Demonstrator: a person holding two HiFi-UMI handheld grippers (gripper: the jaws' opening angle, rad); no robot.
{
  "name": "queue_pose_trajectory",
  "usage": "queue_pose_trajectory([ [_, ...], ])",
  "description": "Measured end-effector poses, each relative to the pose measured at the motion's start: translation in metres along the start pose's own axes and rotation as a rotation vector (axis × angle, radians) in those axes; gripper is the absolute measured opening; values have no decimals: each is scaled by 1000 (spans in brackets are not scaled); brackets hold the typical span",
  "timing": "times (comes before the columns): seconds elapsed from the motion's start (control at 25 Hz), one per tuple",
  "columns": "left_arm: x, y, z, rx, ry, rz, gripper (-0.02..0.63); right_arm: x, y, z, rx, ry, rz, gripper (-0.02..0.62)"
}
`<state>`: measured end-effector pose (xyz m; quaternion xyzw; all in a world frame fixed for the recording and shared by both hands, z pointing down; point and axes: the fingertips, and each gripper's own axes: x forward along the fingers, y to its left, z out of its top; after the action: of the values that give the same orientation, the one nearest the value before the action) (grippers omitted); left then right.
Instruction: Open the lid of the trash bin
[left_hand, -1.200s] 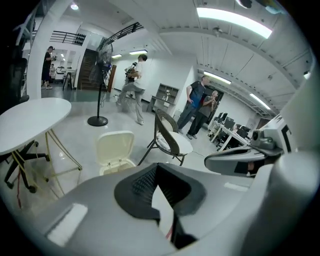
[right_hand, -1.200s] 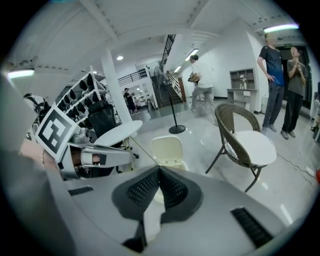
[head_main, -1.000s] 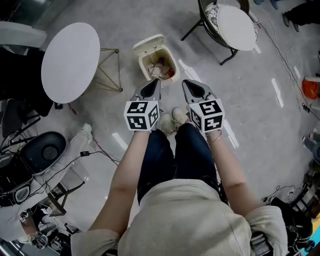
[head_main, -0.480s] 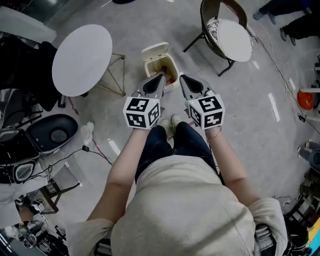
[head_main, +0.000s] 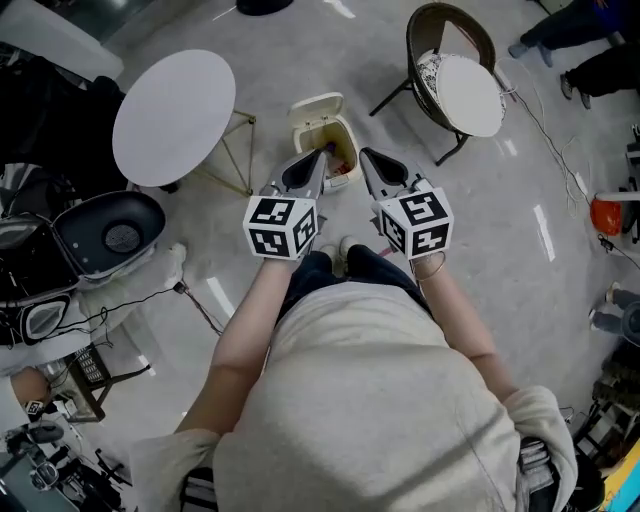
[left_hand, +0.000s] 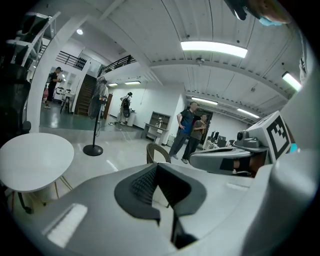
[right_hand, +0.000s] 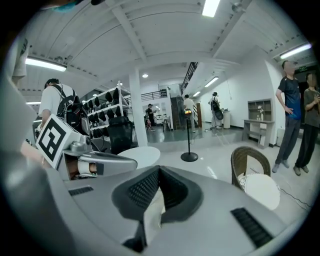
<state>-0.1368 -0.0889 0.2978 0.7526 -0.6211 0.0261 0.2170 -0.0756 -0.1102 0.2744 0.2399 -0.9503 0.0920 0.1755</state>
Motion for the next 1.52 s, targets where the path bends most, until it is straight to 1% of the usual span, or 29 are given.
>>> queue_pose_trajectory([
  [0.24,-7,3,-3,-22,-1,29,3,0,6,-2,-11,9,14,6],
  [0.36,-7,0,-7,-17,14,32,3,-1,5,-4,-13,16,13,6],
  [0.6,-5,-3,-17,-9,39,24,3,-2,6,-10,-14,27,9,6],
  [0.96,-8,-15,-24,-1,44,10,3,-13,9,-19,0,27,4,6],
  [1.52,-6,-18,-25,-7,61,-6,3,-14,10,-16,1,37,2,6],
])
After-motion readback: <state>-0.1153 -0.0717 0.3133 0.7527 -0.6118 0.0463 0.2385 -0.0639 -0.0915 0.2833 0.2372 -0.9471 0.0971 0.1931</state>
